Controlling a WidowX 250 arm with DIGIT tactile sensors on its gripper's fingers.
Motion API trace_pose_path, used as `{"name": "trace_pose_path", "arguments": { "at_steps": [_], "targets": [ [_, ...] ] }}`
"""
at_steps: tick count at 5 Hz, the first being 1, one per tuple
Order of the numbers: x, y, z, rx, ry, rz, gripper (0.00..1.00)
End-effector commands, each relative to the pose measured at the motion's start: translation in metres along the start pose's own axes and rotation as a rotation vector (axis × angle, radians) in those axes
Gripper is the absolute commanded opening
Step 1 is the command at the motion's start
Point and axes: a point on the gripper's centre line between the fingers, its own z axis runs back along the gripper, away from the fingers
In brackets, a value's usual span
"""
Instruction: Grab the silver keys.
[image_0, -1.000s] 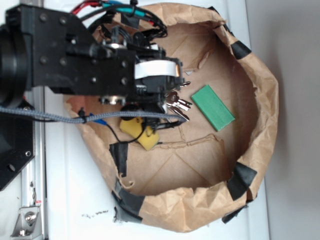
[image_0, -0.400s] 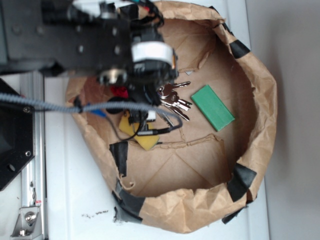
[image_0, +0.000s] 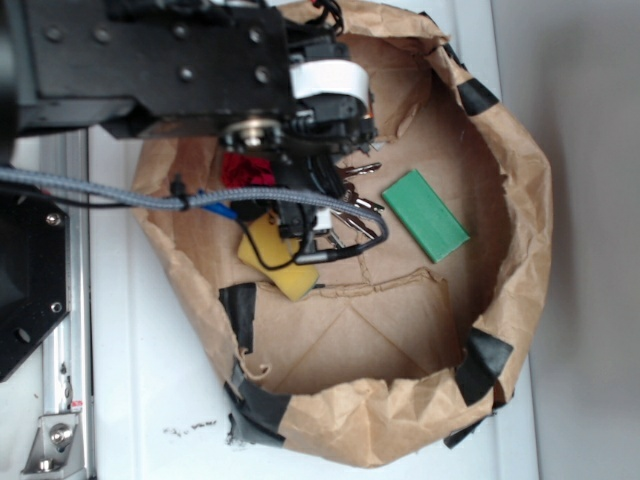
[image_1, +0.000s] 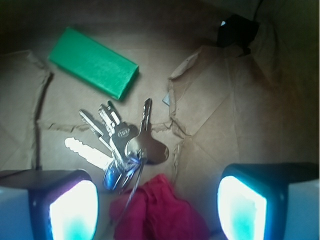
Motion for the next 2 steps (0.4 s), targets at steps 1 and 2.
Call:
{"name": "trace_pose_path", "arguments": {
  "at_steps": [1,2],
  "targets": [
    [0.0225,-0.0044,0.0013,-0.004,-0.031,0.067,1.00],
    [0.0179,-0.0078,-0.0066,-0.007,-0.035,0.064,1.00]
  ]
}}
